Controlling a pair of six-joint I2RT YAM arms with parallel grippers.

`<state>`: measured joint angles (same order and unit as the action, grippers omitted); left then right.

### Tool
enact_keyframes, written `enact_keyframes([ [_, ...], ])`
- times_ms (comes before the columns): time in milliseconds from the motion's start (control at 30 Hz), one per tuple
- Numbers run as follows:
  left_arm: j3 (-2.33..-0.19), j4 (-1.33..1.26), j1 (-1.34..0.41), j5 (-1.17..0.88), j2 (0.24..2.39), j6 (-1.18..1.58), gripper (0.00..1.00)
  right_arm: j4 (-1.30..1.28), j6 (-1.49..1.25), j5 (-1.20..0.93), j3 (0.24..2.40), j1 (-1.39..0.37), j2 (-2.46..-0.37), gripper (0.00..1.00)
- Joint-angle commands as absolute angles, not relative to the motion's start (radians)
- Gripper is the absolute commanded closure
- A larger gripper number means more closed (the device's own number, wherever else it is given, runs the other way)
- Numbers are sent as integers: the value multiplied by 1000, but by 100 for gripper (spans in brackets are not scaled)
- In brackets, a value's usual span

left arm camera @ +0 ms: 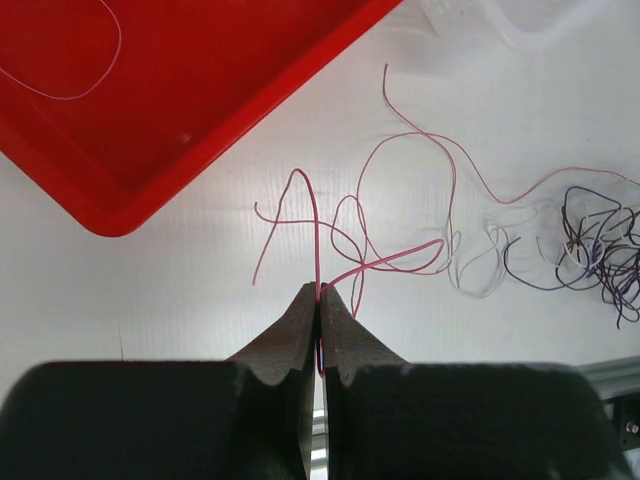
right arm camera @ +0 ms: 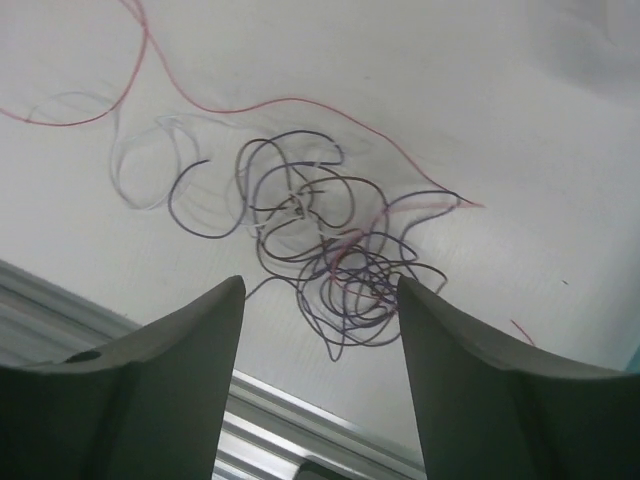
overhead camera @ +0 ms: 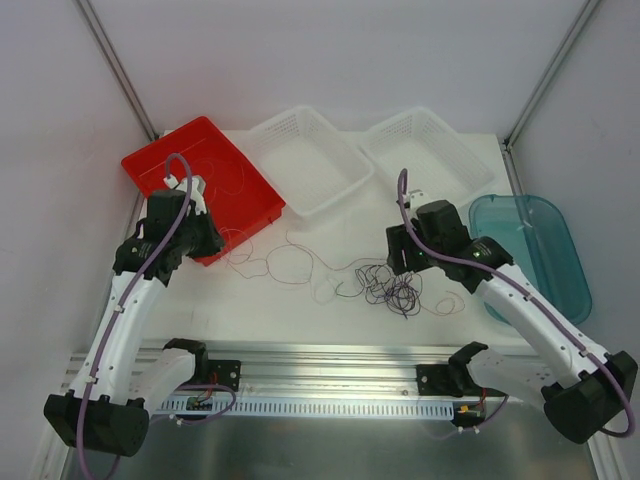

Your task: Untangle the cables

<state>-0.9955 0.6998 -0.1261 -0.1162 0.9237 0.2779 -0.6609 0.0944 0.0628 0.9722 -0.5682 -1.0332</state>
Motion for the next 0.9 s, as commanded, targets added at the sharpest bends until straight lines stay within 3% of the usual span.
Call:
enact_keyframes([
  [0, -985, 675, -140, -196, 904, 276, 100, -533, 124, -55, 1041, -652, -1084, 33],
  [433, -966, 676, -170, -248, 859, 290, 100, -55, 14, -351, 1143, -816, -1549, 35],
  [867, -948, 687, -176, -304, 798, 287, 100, -67, 97, -111, 1367, -836, -1925, 33],
])
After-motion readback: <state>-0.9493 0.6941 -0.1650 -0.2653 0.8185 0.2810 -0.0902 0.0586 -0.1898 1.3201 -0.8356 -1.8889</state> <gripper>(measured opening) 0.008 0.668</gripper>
